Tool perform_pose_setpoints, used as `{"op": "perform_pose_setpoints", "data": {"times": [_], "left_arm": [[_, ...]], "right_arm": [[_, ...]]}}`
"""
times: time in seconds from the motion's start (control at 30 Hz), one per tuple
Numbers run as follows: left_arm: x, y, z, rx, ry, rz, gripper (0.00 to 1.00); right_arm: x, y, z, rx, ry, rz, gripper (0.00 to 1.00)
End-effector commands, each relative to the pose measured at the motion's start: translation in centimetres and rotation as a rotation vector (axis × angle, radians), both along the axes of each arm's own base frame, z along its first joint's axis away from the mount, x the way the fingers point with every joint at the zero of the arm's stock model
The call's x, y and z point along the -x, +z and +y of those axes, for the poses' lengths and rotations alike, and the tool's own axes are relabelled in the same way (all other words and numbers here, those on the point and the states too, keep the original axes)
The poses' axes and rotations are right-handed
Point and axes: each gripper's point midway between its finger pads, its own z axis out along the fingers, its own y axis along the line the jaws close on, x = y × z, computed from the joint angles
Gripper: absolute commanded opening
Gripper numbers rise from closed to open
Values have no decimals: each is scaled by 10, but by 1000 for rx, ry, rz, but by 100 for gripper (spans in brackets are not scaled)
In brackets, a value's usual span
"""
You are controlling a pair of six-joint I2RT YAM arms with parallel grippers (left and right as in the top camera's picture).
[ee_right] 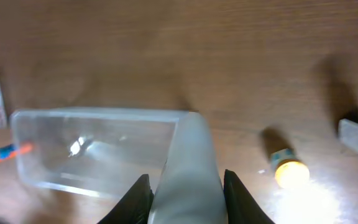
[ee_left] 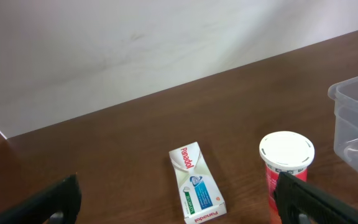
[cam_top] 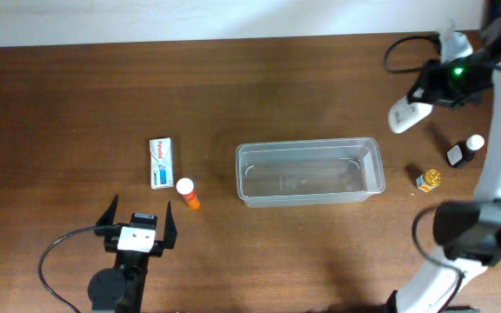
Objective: Pack container
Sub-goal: 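Lift the white spray bottle and carry it over the container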
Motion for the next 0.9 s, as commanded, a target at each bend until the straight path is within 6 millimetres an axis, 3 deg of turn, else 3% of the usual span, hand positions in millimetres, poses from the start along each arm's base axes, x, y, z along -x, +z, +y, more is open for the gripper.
{"op": "perform_pose_setpoints", "data": {"times": [0.0, 0.1, 0.23, 0.47, 0.77, 0.87], "left_arm": [[0, 0, -1, 0, -6, -4, 99], [0, 0, -1, 0, -6, -4, 99], [0, 0, -1, 0, -6, -4, 99], [0, 0, -1, 0, -6, -4, 99], [0, 0, -1, 0, -6, -4, 99], [0, 0, -1, 0, -6, -4, 99]], "right_arm": [[40, 29, 35, 57, -15, -22, 21], [64, 16, 56, 108, 4, 48, 21], [77, -13, 73, 167, 6, 138, 21], [58, -70, 76, 216, -11, 148, 21], [40, -117, 52, 204, -66, 119, 21], [37, -134, 55, 178, -17, 105, 21]]}}
